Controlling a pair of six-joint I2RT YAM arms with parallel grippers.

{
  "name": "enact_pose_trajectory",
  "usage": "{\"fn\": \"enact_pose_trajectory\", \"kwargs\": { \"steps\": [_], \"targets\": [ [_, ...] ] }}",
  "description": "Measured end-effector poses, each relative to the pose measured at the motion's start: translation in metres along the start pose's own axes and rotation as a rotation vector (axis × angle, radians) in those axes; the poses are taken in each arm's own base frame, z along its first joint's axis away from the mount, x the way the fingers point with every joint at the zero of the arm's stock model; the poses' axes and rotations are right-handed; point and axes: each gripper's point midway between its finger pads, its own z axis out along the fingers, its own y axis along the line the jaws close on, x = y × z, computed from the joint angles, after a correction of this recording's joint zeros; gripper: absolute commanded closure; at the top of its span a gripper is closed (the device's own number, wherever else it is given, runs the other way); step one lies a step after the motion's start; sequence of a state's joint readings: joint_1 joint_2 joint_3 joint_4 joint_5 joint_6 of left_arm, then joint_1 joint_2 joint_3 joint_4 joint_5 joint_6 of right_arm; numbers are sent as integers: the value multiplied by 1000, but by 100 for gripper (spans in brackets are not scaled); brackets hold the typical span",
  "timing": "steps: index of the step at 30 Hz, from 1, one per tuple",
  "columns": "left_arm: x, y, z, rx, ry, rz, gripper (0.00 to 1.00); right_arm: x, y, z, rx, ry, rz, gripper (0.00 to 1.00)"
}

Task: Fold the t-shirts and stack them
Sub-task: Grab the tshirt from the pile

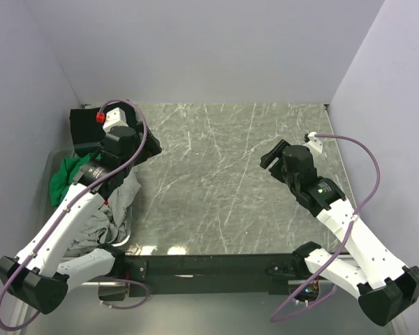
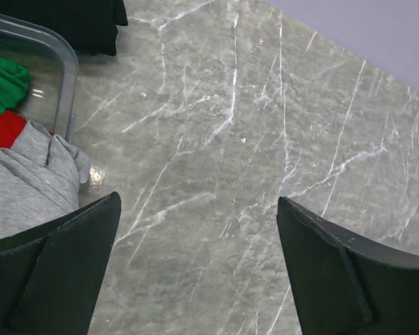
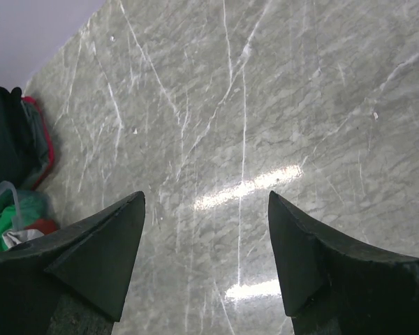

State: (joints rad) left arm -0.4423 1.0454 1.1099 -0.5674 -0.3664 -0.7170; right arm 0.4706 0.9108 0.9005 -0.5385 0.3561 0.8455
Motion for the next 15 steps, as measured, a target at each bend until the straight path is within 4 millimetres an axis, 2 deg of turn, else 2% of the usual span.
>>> {"fn": "enact_pose_trajectory", "kwargs": {
  "steps": [5, 10, 13, 15],
  "targets": [
    [-3, 0, 4, -19, -1, 13, 1, 0, 0, 0, 4, -1, 14, 23],
    [6, 3, 12, -45, 37, 47, 1, 0, 0, 0, 4, -1, 27, 23],
    [10, 10, 12, -81, 47, 44, 1, 0, 0, 0, 7, 0, 27, 23],
    [11, 22, 12, -136, 53, 17, 1, 1, -1, 0, 8, 0, 29, 23]
  ]
}}
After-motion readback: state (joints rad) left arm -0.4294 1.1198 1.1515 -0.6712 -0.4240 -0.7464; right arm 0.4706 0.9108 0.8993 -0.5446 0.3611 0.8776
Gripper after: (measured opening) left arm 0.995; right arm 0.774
